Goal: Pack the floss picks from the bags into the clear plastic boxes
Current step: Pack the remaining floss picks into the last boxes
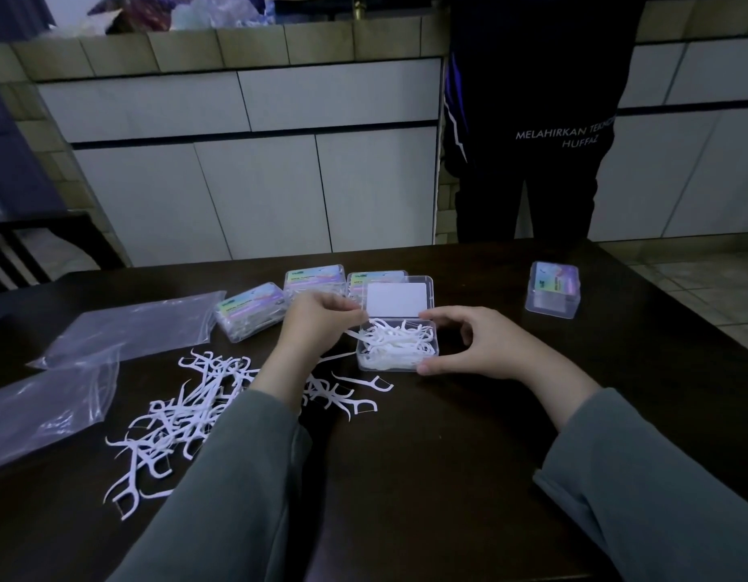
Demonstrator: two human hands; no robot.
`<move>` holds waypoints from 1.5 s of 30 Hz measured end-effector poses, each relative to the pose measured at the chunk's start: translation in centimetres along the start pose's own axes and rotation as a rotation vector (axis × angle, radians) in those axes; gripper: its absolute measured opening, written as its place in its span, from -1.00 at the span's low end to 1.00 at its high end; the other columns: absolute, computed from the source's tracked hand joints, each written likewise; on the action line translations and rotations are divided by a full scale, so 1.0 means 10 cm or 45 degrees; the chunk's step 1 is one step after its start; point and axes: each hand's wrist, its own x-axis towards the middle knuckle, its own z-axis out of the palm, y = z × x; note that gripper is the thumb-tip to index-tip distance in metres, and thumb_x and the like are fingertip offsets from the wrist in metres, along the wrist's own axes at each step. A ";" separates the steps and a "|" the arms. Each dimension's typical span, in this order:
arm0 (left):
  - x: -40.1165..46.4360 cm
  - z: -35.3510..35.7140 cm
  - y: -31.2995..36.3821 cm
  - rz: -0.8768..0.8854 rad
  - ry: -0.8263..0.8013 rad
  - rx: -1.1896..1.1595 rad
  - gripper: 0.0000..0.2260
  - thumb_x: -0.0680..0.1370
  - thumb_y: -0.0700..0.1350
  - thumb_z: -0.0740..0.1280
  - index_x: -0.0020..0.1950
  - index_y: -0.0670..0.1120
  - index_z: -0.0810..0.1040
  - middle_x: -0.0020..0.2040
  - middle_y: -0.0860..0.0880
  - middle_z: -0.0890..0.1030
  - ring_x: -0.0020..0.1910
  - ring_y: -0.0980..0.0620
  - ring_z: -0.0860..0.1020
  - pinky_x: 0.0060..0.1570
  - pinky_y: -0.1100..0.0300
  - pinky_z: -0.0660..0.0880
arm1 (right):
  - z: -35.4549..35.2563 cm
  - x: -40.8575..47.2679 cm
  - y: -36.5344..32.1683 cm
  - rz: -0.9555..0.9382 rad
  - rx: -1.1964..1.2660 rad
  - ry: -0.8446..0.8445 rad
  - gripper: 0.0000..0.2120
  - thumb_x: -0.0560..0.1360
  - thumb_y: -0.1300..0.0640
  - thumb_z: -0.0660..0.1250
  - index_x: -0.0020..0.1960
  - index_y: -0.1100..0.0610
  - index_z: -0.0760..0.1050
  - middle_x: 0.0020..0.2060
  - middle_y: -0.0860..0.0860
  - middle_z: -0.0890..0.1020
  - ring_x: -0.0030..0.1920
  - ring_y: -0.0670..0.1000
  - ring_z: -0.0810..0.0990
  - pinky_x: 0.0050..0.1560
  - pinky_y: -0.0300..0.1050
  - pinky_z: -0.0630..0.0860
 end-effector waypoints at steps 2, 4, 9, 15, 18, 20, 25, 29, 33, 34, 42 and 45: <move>-0.01 0.00 0.00 -0.042 -0.005 -0.023 -0.91 0.40 -0.09 0.52 -0.13 -0.01 0.69 0.02 -0.01 0.68 0.10 -0.04 0.59 0.17 -0.05 0.52 | 0.00 0.00 -0.01 0.004 -0.005 0.001 -0.19 0.18 -0.38 0.48 0.38 -0.30 0.32 0.33 -0.17 0.46 0.37 0.05 0.34 0.34 0.20 0.34; -0.02 0.01 0.02 -0.066 0.002 0.009 -0.89 0.40 -0.06 0.51 -0.11 -0.01 0.70 0.17 -0.01 0.63 0.19 -0.05 0.54 0.18 0.02 0.47 | 0.00 -0.01 -0.02 0.012 -0.007 0.004 -0.21 0.20 -0.36 0.49 0.38 -0.30 0.32 0.32 -0.18 0.46 0.36 0.05 0.34 0.34 0.20 0.34; -0.02 0.01 0.03 -0.092 0.007 0.021 -0.90 0.41 -0.10 0.47 -0.11 -0.07 0.68 0.13 -0.01 0.64 0.13 0.00 0.53 -0.03 0.14 0.42 | -0.01 -0.02 -0.01 0.015 -0.006 0.003 -0.20 0.19 -0.36 0.49 0.38 -0.31 0.32 0.30 -0.19 0.47 0.34 0.06 0.34 0.33 0.19 0.36; -0.13 -0.14 0.10 0.056 0.023 0.180 -0.89 0.50 0.06 0.40 -0.09 0.05 0.61 -0.07 0.03 0.65 -0.08 0.04 0.59 -0.24 0.18 0.51 | 0.00 0.00 0.00 0.012 -0.018 0.009 -0.18 0.18 -0.38 0.48 0.38 -0.31 0.32 0.30 -0.20 0.47 0.33 0.05 0.35 0.31 0.18 0.38; -0.21 -0.32 0.11 0.027 -0.174 0.379 -0.83 0.49 0.14 0.39 -0.10 0.06 0.61 -0.13 0.05 0.65 -0.11 0.05 0.58 -0.27 0.21 0.46 | 0.00 0.00 0.01 0.006 -0.021 0.011 -0.20 0.19 -0.37 0.49 0.38 -0.31 0.32 0.28 -0.22 0.48 0.31 0.02 0.36 0.31 0.18 0.37; -0.25 -0.37 0.12 0.003 -0.257 0.443 -0.82 0.46 0.13 0.43 -0.10 0.04 0.63 -0.16 0.06 0.66 -0.14 0.08 0.58 -0.25 0.22 0.46 | 0.00 0.00 0.01 0.000 -0.022 0.012 -0.20 0.19 -0.36 0.49 0.38 -0.30 0.32 0.28 -0.22 0.48 0.30 0.01 0.37 0.32 0.18 0.37; -0.28 -0.36 0.15 0.037 -0.227 0.366 -0.87 0.43 0.04 0.49 -0.14 0.00 0.69 -0.21 0.02 0.69 -0.22 0.07 0.59 -0.35 0.24 0.52 | -0.01 -0.01 0.00 -0.002 -0.023 0.008 -0.20 0.20 -0.36 0.49 0.38 -0.30 0.32 0.29 -0.21 0.47 0.30 0.00 0.36 0.32 0.19 0.36; -0.28 -0.29 0.20 0.281 -0.071 0.219 -0.89 0.46 0.01 0.46 -0.14 -0.02 0.67 -0.34 0.13 0.64 -0.34 0.21 0.54 -0.39 0.36 0.43 | 0.00 -0.01 -0.02 0.012 -0.021 0.008 -0.20 0.21 -0.34 0.50 0.39 -0.29 0.32 0.31 -0.19 0.46 0.34 0.03 0.35 0.33 0.20 0.36; -0.33 -0.05 0.27 0.588 -0.086 0.290 -0.94 0.48 0.01 0.44 -0.19 0.11 0.63 -0.39 0.22 0.58 -0.46 0.28 0.44 -0.44 0.45 0.32 | -0.03 -0.04 -0.04 -0.021 -0.012 0.001 -0.21 0.23 -0.30 0.51 0.40 -0.24 0.33 0.24 -0.23 0.48 0.29 -0.03 0.38 0.35 0.19 0.33; -0.34 0.02 0.28 0.657 -0.117 0.371 -0.95 0.49 0.03 0.42 -0.17 0.15 0.61 -0.33 0.22 0.59 -0.42 0.28 0.45 -0.40 0.42 0.32 | -0.03 -0.04 -0.03 -0.031 -0.010 -0.006 -0.21 0.22 -0.31 0.51 0.40 -0.24 0.33 0.21 -0.25 0.48 0.28 -0.04 0.37 0.35 0.19 0.32; -0.28 0.27 0.35 0.741 -0.273 0.891 -0.78 0.53 -0.04 0.38 0.17 0.12 0.63 0.13 0.07 0.64 0.14 0.04 0.54 0.15 0.05 0.47 | -0.02 -0.02 0.00 -0.060 0.017 -0.013 -0.18 0.11 -0.43 0.46 0.34 -0.31 0.36 0.17 -0.28 0.46 0.30 0.03 0.38 0.31 0.20 0.36; -0.28 0.21 0.35 0.687 -0.288 0.880 -0.75 0.52 0.00 0.40 0.21 0.12 0.60 0.10 0.12 0.65 0.16 0.09 0.54 0.20 0.06 0.45 | -0.02 -0.02 0.00 -0.055 0.008 -0.005 -0.18 0.14 -0.41 0.47 0.35 -0.30 0.35 0.15 -0.30 0.45 0.32 0.00 0.38 0.33 0.19 0.35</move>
